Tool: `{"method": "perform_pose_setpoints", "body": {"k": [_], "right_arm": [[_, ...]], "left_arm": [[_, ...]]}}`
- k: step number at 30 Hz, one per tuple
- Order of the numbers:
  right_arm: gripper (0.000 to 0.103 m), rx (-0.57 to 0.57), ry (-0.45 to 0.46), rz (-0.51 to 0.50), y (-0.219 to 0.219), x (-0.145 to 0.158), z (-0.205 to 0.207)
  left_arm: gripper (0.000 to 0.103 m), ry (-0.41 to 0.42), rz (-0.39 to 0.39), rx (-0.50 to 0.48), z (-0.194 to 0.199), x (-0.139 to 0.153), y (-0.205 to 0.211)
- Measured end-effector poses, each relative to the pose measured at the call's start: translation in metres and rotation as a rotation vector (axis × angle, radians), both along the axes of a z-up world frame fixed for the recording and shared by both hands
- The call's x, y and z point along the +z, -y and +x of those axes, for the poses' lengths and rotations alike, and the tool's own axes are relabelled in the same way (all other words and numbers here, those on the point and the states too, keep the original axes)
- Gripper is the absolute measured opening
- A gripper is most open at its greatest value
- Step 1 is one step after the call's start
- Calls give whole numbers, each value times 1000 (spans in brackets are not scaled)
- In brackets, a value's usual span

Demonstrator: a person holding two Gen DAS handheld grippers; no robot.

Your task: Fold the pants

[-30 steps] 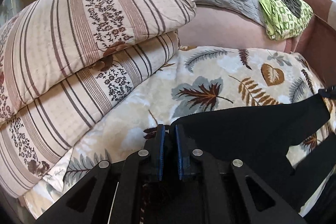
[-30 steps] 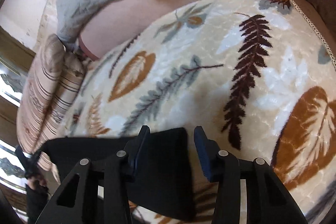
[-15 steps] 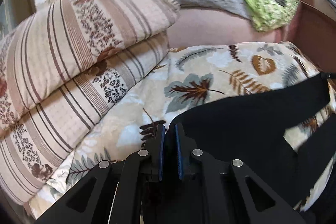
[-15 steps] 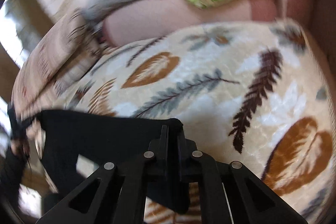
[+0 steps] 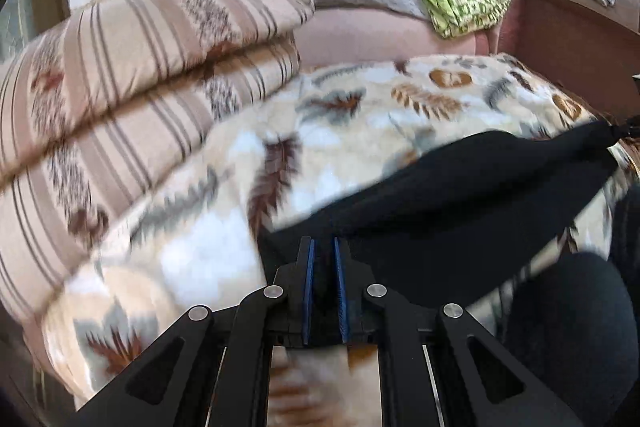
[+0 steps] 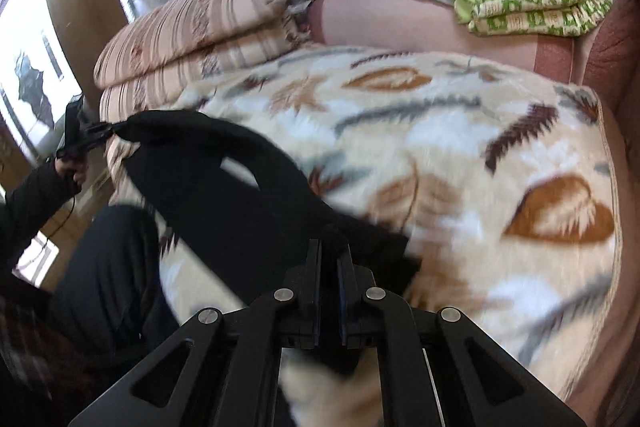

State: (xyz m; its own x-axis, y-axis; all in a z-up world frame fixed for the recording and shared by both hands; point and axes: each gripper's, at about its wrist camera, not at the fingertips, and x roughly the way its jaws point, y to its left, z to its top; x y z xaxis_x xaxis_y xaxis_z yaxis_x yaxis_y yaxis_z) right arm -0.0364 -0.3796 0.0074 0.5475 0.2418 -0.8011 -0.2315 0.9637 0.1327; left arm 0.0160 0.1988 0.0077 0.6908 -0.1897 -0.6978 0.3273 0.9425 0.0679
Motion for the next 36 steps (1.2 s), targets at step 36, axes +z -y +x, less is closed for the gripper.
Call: {"method": "perform_pose_setpoints", "body": {"k": [36], "right_arm": [[0, -208, -82, -93, 21, -55, 40]], "left_arm": [[39, -55, -298, 262, -64, -42, 54]]}}
